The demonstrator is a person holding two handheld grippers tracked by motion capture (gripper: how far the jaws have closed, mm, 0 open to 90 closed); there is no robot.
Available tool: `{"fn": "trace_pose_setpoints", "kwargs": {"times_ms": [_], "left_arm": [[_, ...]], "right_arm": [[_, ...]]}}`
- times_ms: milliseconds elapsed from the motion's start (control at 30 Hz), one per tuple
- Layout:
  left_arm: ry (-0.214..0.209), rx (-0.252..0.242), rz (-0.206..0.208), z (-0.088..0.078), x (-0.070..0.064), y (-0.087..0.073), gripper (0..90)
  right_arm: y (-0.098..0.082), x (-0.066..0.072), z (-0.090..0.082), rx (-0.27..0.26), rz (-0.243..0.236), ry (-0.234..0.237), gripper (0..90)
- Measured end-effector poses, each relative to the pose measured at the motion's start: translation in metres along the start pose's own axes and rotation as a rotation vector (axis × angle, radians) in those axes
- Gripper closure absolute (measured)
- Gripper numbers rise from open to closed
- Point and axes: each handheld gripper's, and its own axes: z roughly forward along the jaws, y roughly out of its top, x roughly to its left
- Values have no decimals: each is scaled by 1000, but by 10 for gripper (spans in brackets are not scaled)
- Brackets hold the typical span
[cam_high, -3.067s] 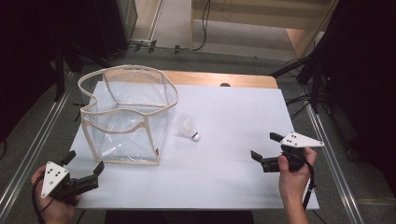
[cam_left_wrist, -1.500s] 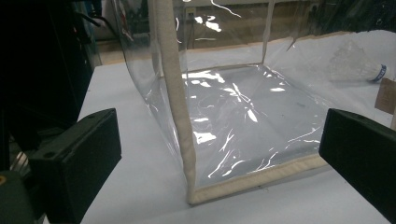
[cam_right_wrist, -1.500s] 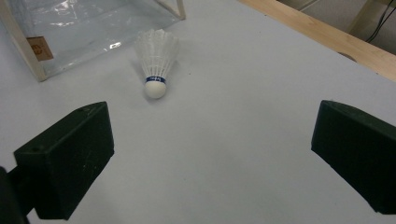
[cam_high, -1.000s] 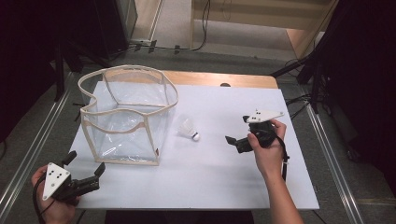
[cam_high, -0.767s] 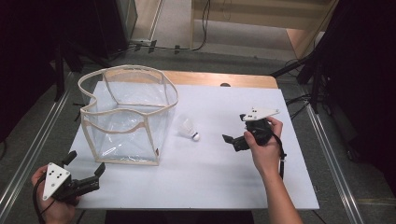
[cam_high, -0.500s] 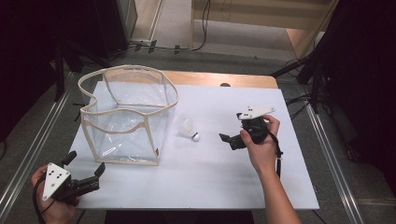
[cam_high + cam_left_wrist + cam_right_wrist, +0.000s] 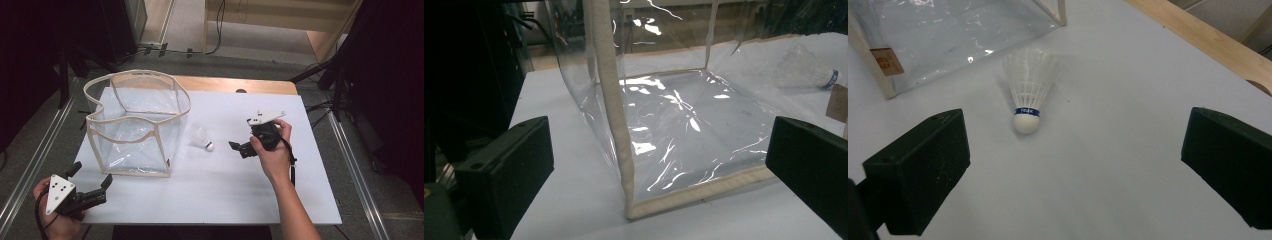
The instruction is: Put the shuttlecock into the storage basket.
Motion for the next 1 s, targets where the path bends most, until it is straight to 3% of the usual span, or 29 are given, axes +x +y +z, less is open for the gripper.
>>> {"fn": "trace_pose_setpoints", "kwargs": {"times_ms": [567, 1000], "left_arm": [[19, -4, -10, -1, 1, 0, 0], [10, -7, -14, -1, 1, 0, 0]], "right_arm": [[15, 5, 16, 38, -16, 22, 0], [22, 9, 29, 73, -28, 40, 0]]}}
